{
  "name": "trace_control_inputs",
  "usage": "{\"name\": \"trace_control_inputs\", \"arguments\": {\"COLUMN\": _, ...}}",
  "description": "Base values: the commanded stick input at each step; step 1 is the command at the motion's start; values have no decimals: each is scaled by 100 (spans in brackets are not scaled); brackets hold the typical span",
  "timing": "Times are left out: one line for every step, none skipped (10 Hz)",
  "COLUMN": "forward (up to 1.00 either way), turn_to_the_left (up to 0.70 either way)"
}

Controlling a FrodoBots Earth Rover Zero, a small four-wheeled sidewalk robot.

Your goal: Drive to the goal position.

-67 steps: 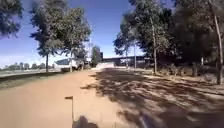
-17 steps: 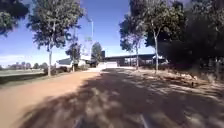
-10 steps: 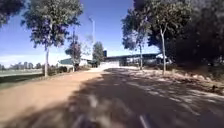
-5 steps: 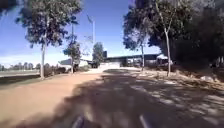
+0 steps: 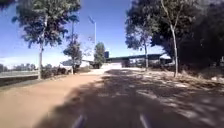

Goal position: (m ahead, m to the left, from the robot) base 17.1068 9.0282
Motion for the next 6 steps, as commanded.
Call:
{"name": "trace_control_inputs", "arguments": {"forward": 100, "turn_to_the_left": 0}}
{"name": "trace_control_inputs", "arguments": {"forward": 100, "turn_to_the_left": 0}}
{"name": "trace_control_inputs", "arguments": {"forward": 100, "turn_to_the_left": 0}}
{"name": "trace_control_inputs", "arguments": {"forward": 100, "turn_to_the_left": 0}}
{"name": "trace_control_inputs", "arguments": {"forward": 100, "turn_to_the_left": 0}}
{"name": "trace_control_inputs", "arguments": {"forward": 100, "turn_to_the_left": 11}}
